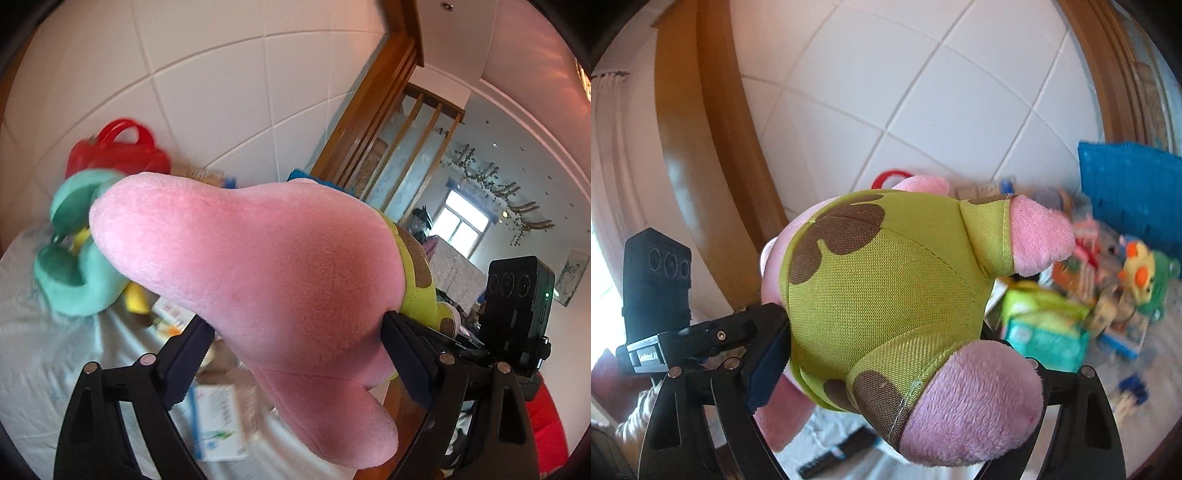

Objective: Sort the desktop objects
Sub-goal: 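Carry the pink starfish plush with both grippers over the blue crate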

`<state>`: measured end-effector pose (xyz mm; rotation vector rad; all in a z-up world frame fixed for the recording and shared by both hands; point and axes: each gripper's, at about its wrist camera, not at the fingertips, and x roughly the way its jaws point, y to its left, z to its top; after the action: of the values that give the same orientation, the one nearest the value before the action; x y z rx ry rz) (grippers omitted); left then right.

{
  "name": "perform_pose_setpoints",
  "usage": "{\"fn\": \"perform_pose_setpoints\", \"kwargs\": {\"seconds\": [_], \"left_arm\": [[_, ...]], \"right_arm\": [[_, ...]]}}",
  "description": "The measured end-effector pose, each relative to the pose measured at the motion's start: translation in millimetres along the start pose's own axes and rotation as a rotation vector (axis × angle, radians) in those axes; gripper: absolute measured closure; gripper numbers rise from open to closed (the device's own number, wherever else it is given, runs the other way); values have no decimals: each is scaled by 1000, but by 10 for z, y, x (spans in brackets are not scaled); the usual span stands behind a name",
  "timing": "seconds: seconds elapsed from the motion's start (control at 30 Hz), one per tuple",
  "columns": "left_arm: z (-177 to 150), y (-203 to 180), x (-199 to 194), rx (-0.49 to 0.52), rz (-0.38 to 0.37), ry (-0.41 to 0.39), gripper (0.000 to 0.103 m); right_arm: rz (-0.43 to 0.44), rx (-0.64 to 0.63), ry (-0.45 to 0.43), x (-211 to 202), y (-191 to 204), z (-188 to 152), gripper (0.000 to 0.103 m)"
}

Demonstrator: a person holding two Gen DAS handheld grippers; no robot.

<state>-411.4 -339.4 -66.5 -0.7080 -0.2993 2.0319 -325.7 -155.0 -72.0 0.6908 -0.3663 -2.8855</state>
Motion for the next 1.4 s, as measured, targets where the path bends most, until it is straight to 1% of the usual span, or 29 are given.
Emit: {"fn": "perform_pose_setpoints", "kwargs": {"seconds": [0.2,0.37,0.47,0.63,0.8,0.97,1.07,1.17,1.4], "left_arm": [[34,-682,508,-13,-9,-32,11],[86,-1005,760,-3,-29,-29,11],[115,-1102,837,11,-41,-27,11],[179,-1197,964,29,-74,-28,11],[206,-1384,1111,46,-84,-20,11],[263,-1616,1397,50,-86,-31,11],[298,-1802,1639,46,-79,-45,11],[329,-2006,1906,36,-62,-65,11],[388,-2586,2664,-5,3,-98,11]], "right_arm": [[5,-48,-9,-471,-705,287,12],[-17,-53,-26,-760,-1082,408,12],[-31,-44,-44,-855,-1213,451,12],[-60,-43,-62,-962,-1304,490,12],[-75,-35,-85,-1082,-1447,509,12],[-81,-39,-91,-1214,-1722,620,12],[-74,-54,-91,-1287,-1974,719,12],[-53,-76,-84,-1360,-2364,841,12],[8,-119,-47,-1490,-3323,1143,12]]}}
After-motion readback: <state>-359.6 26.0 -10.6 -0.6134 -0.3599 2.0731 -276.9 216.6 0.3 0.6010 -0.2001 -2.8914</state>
